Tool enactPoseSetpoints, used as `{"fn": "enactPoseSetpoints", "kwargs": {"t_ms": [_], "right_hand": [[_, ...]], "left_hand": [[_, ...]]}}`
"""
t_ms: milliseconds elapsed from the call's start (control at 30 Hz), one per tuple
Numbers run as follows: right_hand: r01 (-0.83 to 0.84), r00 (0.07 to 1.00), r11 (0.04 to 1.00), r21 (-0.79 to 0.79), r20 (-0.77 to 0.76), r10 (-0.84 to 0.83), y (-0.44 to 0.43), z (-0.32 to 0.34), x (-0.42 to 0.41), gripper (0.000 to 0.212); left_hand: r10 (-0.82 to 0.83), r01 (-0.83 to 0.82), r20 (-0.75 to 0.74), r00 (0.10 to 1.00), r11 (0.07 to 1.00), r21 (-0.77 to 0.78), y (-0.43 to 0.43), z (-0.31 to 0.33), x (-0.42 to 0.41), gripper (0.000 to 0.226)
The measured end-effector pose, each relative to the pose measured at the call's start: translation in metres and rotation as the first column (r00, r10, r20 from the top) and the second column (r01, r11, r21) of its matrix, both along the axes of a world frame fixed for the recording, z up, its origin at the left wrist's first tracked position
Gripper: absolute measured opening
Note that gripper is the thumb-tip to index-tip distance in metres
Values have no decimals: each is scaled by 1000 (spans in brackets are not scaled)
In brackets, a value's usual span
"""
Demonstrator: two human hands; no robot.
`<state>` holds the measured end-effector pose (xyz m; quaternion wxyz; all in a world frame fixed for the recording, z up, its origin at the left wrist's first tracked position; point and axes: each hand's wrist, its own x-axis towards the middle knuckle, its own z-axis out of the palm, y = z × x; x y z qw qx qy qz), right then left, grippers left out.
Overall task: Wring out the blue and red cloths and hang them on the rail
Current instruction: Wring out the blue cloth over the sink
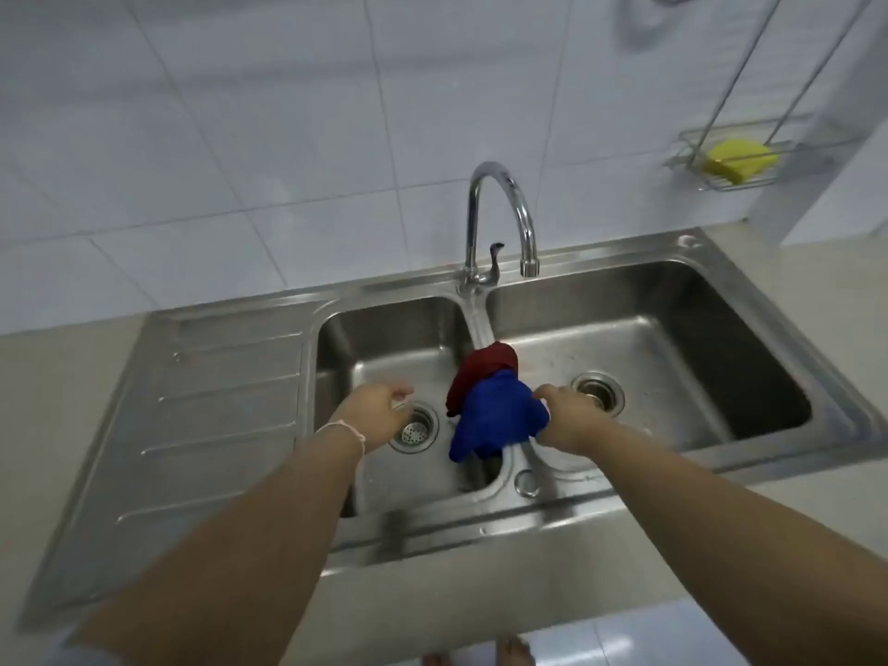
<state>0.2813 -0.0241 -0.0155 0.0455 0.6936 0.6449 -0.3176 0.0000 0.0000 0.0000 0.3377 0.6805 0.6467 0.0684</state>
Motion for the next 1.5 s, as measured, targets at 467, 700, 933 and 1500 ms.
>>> {"fn": "enactPoseSetpoints", "kwargs": {"t_ms": [467, 700, 933, 1500], "right_hand": [[199, 972, 977, 76, -146, -187, 17, -52, -3, 58], [143, 955, 954, 262, -289, -64, 10, -27, -17, 33], [208, 862, 939, 272, -505, -44, 10, 47, -37, 31], [182, 359, 970, 162, -929, 88, 10, 125, -89, 122]], "left_hand": [[-49, 57, 95, 994, 995, -81, -4, -31, 21, 63], [-157, 156, 97, 983, 988, 15, 6, -12, 42, 81], [-281, 281, 176, 943, 959, 21, 6, -7, 63, 132], [450, -165, 893, -20, 879, -447, 18, 122, 67, 41]]}}
